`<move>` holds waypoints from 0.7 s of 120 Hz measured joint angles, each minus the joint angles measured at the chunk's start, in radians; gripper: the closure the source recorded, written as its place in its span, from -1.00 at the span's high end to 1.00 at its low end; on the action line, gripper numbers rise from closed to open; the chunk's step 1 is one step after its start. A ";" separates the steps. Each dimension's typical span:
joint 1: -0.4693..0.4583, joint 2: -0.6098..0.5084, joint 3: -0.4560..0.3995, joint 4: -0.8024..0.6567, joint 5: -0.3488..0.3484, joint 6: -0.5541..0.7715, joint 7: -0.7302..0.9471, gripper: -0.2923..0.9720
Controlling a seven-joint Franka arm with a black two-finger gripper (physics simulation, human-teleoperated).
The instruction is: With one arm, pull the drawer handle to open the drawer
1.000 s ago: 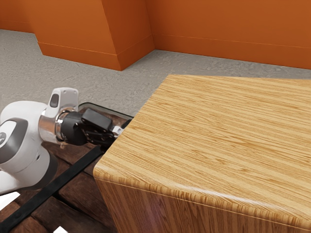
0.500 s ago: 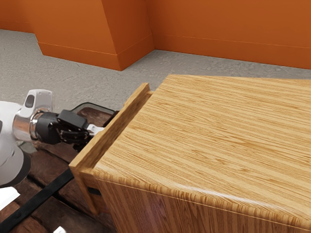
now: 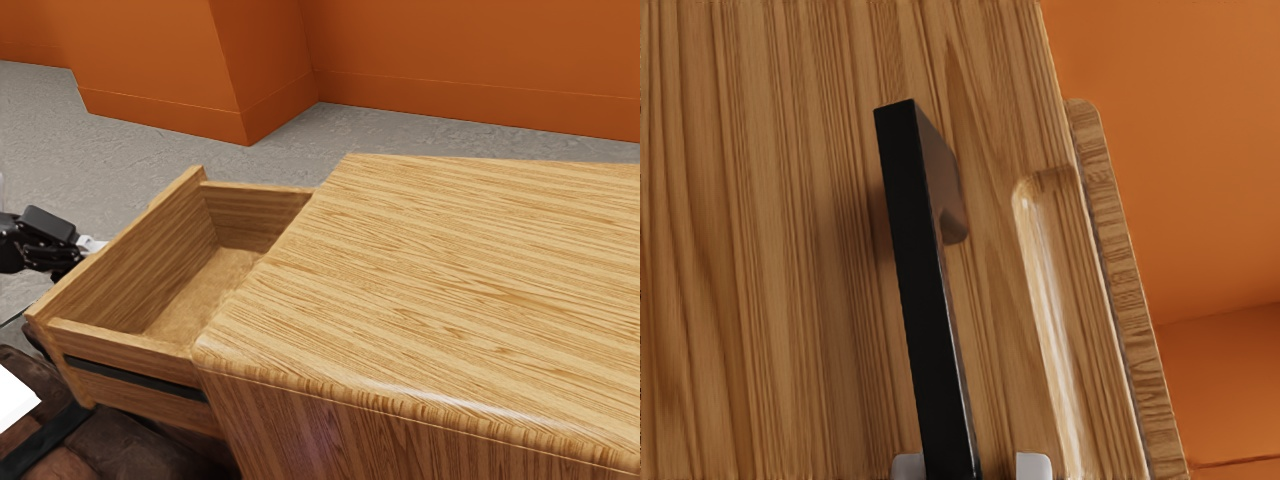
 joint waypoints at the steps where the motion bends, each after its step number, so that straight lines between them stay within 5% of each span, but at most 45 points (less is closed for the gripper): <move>1: 0.001 0.000 0.001 0.004 0.001 -0.005 0.001 -0.67; 10: 0.011 0.000 0.008 0.030 0.014 -0.043 0.005 -0.67; 40: 0.032 0.025 -0.086 0.267 0.122 -0.187 0.026 0.13; 46: 0.038 0.145 -0.149 0.408 0.204 -0.277 0.027 0.22; 56: 0.045 0.602 -0.329 0.650 0.390 -0.458 0.028 0.33; 65: 0.118 0.956 -0.484 0.766 0.422 -0.569 0.023 0.40; 84: 0.195 1.106 -0.586 0.818 0.393 -0.701 -0.002 0.48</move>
